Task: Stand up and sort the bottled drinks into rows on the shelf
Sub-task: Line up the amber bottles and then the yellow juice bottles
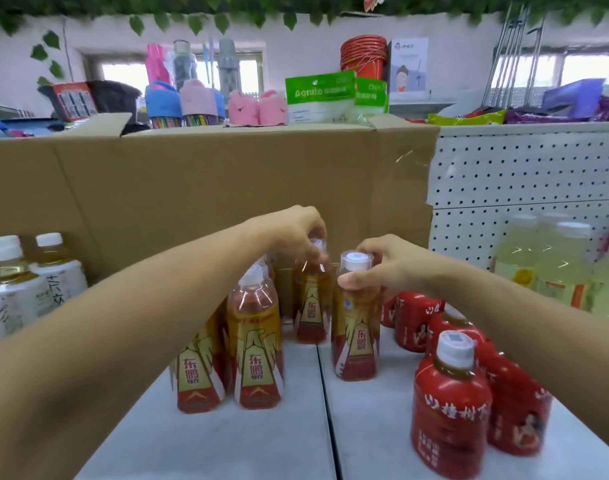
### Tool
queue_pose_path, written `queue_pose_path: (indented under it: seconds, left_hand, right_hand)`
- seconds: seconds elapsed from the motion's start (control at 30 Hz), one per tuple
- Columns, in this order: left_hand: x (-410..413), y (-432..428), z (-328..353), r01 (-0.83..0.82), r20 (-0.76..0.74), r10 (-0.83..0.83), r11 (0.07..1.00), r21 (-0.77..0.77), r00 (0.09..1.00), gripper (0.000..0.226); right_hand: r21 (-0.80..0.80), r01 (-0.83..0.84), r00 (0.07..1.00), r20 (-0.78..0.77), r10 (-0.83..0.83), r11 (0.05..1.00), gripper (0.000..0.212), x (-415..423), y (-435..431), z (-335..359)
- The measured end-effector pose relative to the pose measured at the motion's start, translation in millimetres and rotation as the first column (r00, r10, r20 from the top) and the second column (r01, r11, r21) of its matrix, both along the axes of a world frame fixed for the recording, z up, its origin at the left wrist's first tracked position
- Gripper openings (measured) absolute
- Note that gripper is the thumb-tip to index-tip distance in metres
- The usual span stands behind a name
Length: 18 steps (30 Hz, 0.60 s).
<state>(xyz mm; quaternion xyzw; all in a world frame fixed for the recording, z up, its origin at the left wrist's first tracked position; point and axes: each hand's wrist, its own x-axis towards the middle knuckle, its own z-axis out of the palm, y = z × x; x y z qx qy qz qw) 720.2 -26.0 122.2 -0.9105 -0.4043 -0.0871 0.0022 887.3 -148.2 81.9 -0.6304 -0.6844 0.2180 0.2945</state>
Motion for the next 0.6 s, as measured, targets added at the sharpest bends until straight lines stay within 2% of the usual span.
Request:
queue_pose_path:
  seconds: [0.33,0.47,0.6]
  left_hand:
    - [-29,-73,27,0.181,0.114,-0.196,0.974,0.133,0.974,0.037]
    - [-56,-104,31,0.219,0.162,-0.246,0.961,0.17,0.956,0.037]
    - [-96,-128,30,0.215,0.188,-0.246,0.962,0.17,0.951,0.043]
  right_hand:
    - [0.142,0.119,0.989,0.072,-0.131,0.983,0.059,-15,-50,29]
    - [0.186,0.119,0.987,0.081,-0.136,0.975,0.083,-30,-69,37]
    - [0.189,0.093,0.991,0.081,-0.109,0.978,0.068,-56,-87,38]
